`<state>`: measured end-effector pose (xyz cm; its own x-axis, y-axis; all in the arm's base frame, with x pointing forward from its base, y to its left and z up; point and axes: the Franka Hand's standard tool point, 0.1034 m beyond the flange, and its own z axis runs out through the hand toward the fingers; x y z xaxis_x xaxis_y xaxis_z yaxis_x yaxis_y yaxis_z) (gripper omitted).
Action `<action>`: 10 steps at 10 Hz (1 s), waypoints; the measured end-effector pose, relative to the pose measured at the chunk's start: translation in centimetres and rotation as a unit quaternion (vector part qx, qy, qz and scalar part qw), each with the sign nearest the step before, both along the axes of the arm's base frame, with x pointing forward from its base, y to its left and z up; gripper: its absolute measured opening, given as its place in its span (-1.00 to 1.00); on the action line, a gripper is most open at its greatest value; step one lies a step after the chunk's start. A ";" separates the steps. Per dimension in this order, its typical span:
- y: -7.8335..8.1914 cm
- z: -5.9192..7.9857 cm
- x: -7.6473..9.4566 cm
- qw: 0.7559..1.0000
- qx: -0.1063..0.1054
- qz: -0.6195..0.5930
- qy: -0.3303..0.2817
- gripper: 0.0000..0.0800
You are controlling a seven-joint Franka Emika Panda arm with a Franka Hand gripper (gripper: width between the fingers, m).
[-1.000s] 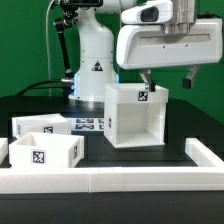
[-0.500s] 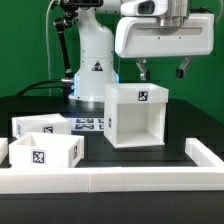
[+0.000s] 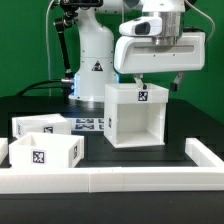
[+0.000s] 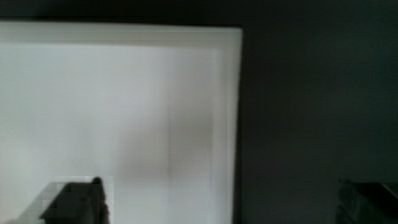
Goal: Assemble drawer
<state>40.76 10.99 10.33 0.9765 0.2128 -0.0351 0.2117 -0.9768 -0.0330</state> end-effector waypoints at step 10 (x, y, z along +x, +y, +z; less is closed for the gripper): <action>-0.3 -0.9 -0.4 1.000 0.004 -0.002 0.010 -0.91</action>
Offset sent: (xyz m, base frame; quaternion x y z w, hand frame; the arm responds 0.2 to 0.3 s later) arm -0.0005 0.0002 -0.0050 0.0107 -0.0015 0.0115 0.9999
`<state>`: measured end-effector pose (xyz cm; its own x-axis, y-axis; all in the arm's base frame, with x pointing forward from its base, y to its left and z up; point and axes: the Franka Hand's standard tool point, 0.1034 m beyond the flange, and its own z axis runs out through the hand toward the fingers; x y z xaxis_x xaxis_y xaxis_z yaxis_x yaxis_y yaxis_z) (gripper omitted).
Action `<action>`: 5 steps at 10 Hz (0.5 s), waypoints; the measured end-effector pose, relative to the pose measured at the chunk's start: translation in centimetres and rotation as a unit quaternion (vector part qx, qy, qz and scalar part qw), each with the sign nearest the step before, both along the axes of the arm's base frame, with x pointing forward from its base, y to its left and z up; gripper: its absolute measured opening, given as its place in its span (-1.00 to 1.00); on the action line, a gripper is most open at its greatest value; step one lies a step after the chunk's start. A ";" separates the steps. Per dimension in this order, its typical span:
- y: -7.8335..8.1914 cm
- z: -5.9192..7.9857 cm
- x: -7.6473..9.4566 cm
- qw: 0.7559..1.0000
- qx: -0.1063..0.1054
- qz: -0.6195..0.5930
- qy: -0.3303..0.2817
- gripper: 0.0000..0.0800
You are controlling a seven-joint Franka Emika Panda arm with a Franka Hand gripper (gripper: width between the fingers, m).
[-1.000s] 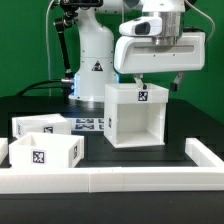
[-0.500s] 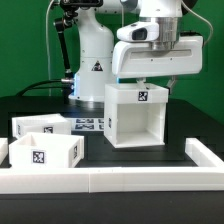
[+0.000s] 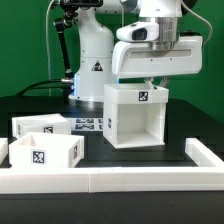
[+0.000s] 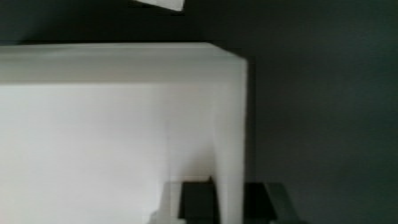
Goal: Assemble drawer
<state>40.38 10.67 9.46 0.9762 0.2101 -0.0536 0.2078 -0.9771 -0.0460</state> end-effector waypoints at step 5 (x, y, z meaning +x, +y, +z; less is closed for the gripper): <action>0.0 0.0 0.0 1.000 0.000 0.000 0.000 -0.91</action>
Offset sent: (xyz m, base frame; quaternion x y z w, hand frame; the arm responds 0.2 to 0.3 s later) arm 0.0000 0.0000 0.0000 0.0000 0.0000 0.0000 1.0000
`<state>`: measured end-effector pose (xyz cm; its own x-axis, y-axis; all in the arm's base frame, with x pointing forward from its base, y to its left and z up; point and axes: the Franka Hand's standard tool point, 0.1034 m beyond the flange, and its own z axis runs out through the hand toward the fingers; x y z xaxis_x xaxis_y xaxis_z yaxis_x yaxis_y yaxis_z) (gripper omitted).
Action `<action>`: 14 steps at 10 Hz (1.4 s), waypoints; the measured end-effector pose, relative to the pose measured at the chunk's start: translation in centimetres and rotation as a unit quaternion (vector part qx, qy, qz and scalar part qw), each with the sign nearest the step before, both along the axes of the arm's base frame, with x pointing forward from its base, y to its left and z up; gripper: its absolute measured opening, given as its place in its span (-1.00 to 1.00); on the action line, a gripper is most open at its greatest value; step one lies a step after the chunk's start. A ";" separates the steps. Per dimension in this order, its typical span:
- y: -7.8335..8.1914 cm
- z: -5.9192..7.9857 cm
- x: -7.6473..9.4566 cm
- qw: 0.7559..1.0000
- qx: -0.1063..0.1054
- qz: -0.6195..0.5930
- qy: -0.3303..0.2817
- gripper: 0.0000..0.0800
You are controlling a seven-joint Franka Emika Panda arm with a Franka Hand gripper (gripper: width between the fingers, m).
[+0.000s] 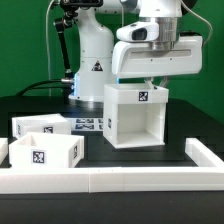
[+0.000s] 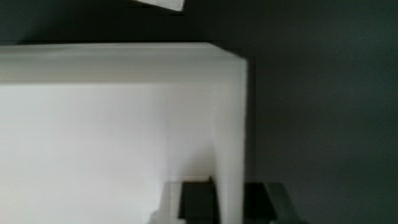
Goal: Assemble drawer
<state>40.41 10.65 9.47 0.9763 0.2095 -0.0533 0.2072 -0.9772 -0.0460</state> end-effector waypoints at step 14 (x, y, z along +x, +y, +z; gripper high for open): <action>-0.6 0.2 15.1 0.996 0.027 -0.071 -0.057 -0.90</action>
Offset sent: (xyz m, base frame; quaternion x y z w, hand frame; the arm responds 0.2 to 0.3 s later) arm 0.0447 -0.0161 -0.0091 -0.0073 -0.0063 0.1165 0.9931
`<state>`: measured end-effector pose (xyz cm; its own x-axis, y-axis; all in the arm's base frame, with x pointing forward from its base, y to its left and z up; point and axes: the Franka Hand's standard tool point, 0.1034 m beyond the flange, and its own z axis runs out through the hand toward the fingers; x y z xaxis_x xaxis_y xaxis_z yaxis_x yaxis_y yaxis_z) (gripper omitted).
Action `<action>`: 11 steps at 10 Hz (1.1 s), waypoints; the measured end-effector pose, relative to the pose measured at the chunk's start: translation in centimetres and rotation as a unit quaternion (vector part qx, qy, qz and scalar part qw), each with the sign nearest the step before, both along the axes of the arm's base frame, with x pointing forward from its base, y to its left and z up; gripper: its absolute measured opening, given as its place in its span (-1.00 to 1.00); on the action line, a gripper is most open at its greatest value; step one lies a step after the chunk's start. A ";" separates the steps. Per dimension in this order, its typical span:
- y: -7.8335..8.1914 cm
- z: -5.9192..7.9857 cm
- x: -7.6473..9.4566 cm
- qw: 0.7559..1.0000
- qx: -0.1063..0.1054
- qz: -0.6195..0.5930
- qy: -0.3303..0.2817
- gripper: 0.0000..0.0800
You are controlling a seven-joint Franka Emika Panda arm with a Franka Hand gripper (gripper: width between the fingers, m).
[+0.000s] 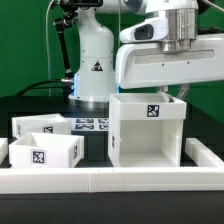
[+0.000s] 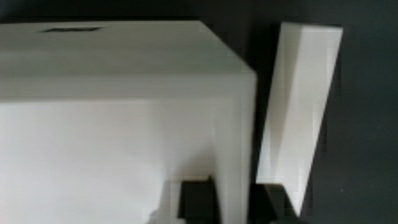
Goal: Assemble drawer
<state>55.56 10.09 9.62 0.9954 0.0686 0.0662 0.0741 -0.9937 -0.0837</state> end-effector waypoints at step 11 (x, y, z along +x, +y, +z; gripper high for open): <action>1.1 0.0 0.8 0.983 0.015 -0.181 0.007 -0.90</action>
Offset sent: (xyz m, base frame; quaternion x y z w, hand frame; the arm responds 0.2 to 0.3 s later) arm 0.0000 0.0000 0.0000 0.0000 0.0000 0.0650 0.9979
